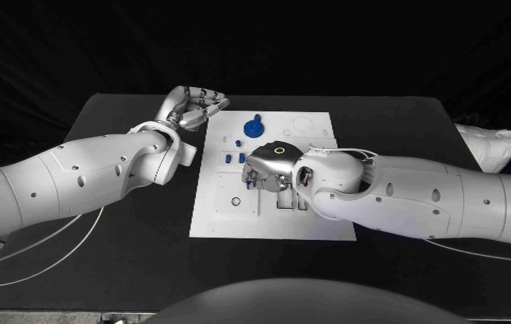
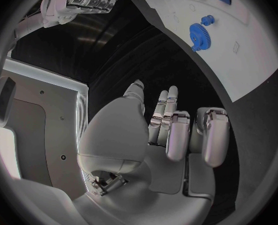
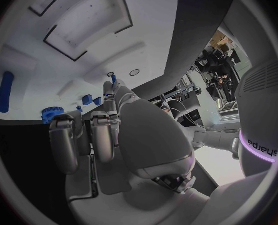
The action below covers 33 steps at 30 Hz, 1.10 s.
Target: Assemble the parts on the task board
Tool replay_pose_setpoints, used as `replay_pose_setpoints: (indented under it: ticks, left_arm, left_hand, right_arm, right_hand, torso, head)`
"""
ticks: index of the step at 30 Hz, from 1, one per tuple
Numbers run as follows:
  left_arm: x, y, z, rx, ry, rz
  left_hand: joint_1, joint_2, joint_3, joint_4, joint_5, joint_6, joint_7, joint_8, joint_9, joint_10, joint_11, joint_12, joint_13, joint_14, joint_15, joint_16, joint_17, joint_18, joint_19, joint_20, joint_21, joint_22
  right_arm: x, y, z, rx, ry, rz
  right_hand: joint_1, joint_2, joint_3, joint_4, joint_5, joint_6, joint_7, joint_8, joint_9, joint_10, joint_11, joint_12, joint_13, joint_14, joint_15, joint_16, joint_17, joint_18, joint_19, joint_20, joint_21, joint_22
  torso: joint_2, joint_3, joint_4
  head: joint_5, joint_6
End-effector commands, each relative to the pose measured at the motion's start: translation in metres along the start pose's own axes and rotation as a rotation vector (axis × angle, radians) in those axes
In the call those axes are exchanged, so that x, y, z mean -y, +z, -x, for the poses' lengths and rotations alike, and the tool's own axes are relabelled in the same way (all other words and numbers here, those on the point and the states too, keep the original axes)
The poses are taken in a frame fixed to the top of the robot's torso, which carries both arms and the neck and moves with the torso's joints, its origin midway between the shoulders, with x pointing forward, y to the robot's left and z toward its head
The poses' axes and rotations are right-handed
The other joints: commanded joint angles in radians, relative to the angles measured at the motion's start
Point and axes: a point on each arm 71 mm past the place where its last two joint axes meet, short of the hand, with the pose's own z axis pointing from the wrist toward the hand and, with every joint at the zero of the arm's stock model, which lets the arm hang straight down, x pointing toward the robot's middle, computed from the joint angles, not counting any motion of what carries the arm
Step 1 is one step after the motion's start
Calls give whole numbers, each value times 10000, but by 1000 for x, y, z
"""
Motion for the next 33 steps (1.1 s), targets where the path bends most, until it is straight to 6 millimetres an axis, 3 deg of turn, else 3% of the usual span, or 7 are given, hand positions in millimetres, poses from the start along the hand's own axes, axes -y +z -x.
replay_pose_setpoints:
  ticks: [1, 13, 33]
  left_arm:
    - [2, 0, -2, -163, -63, -160]
    - [2, 0, -3, -179, -74, -151]
    - [2, 0, -1, -146, -57, -126]
  left_hand:
    - [27, 100, -56, 22, 40, 80, 4, -45, -2, -30, -50, -15, -4, 910, -30, -30, 2318, -37, 930, -26, -46, 2588]
    - [46, 126, -68, 21, 44, 82, 2, -50, -3, -27, -52, -14, -4, 909, -32, -30, 2317, -37, 929, -28, -47, 2588]
    - [46, 126, -68, 21, 44, 82, 2, -50, -3, -27, -52, -14, -4, 909, -32, -30, 2317, -37, 929, -28, -47, 2588]
  right_arm:
    - [1, 0, -1, -157, -423, -51]
    - [0, 2, -2, -227, -461, -43]
    - [0, 5, -4, -428, -511, -66]
  right_hand:
    - [45, -64, 51, 8, 25, 60, 27, 61, 2, -40, 46, -44, -9, 1061, 76, 41, 2633, -68, 1027, 64, 45, 2633]
    - [26, -70, 61, 20, 22, 49, 35, 50, -1, -57, 54, -44, -8, 1061, 81, 41, 2633, -68, 1027, 71, 45, 2633]
    - [-9, -160, 101, 21, 16, -10, 16, -6, -17, -172, 51, -49, -10, 1061, 50, 41, 2633, -68, 1027, 81, 45, 2633]
  torso:
    - [1, 2, -16]
    - [-4, 7, 16]
    - [-1, -6, 5]
  head:
    - [17, -14]
    - [-22, -47]
    - [-24, -59]
